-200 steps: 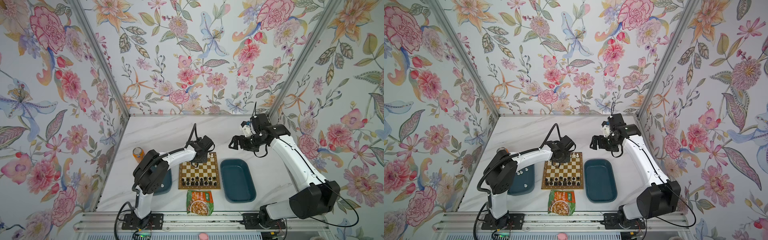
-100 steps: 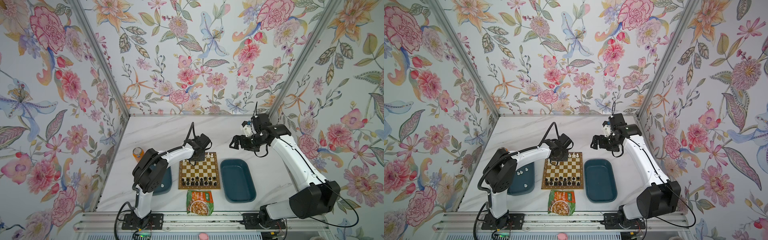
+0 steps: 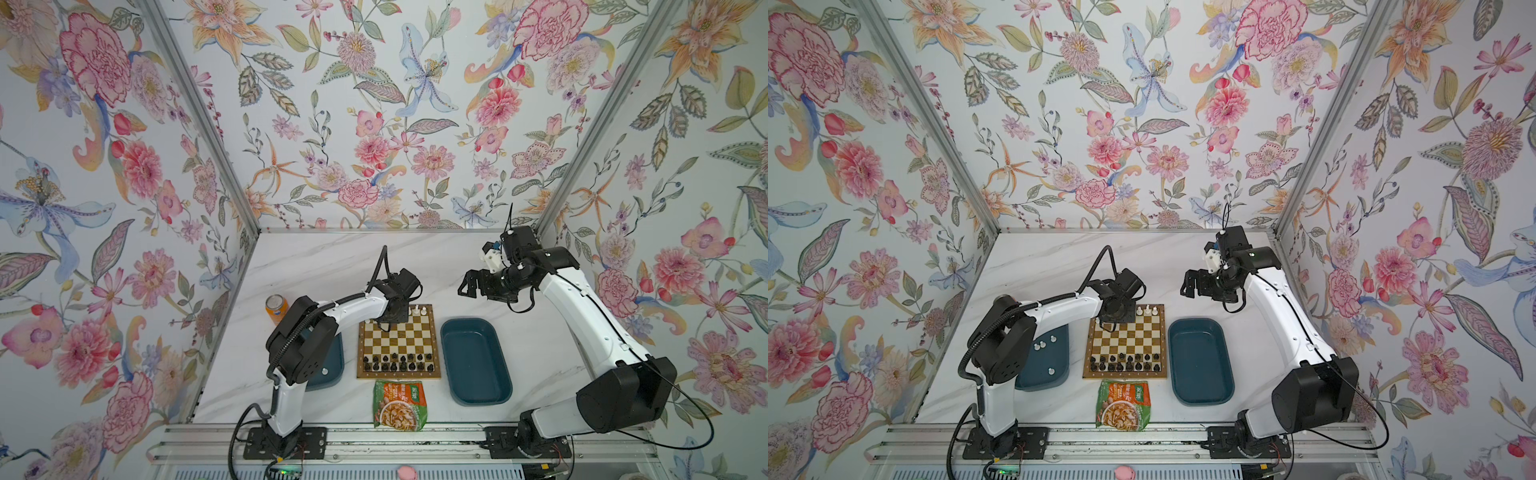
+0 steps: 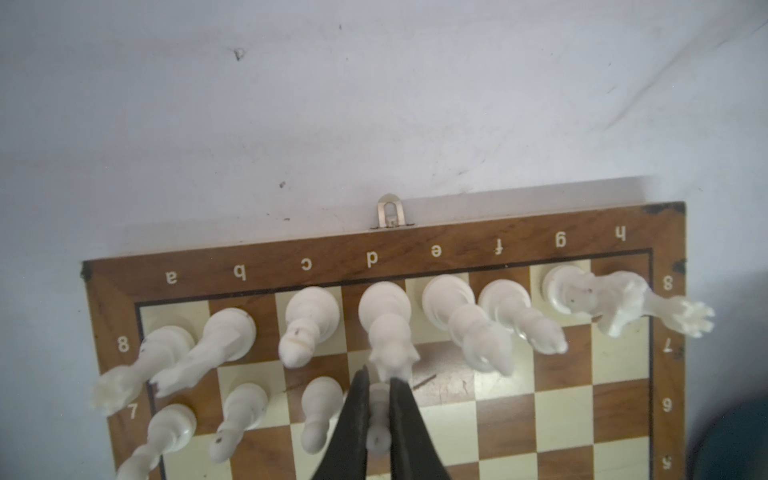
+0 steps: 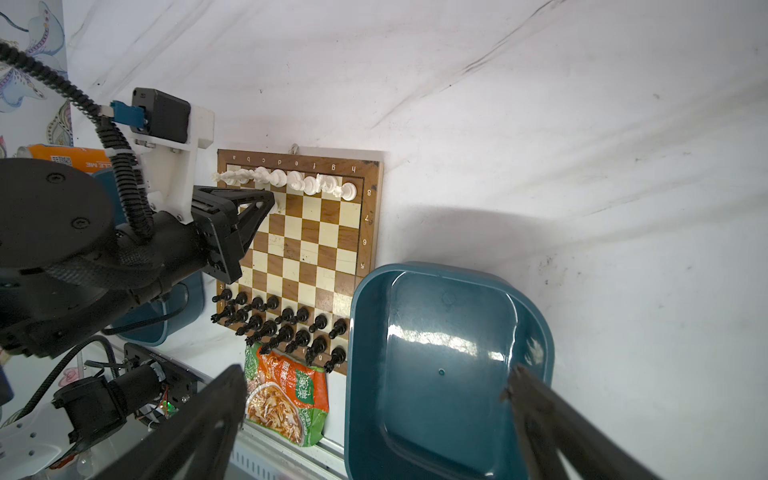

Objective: Set up the chess pieces on the board
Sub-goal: 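Lower the white pawn onto the board's far second row and open the left gripper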

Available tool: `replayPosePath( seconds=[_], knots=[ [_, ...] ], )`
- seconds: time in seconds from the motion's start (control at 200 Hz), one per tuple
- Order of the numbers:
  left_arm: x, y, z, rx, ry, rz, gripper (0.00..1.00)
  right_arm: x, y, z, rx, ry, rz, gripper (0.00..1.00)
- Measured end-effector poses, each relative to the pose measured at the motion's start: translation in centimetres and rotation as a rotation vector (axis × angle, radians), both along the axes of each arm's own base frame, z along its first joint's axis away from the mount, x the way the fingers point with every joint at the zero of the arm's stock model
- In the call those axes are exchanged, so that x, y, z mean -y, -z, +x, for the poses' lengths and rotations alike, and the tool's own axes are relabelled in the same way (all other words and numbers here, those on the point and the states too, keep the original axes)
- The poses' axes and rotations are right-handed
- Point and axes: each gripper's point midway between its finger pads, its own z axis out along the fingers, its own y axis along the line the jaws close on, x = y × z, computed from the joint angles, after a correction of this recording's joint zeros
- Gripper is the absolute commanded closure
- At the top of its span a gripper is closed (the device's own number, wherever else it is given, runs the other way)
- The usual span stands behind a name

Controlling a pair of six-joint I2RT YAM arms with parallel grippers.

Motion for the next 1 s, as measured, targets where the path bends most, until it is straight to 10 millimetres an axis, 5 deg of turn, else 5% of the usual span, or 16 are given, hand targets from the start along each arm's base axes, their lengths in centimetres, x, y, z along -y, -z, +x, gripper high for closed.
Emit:
replayPosePath(
  seconds=[0.58, 0.996],
  knots=[
    [0.3, -0.1, 0.1, -0.011, 0.01, -0.013, 0.68, 0.1, 0.3, 0.6, -0.009, 0.005, -0.002, 0.01],
    [2.1, -4.2, 2.3, 0.048, 0.007, -0.066, 0.66, -0.3, -0.1, 1.5, -0.003, 0.002, 0.007, 0.01]
  ],
)
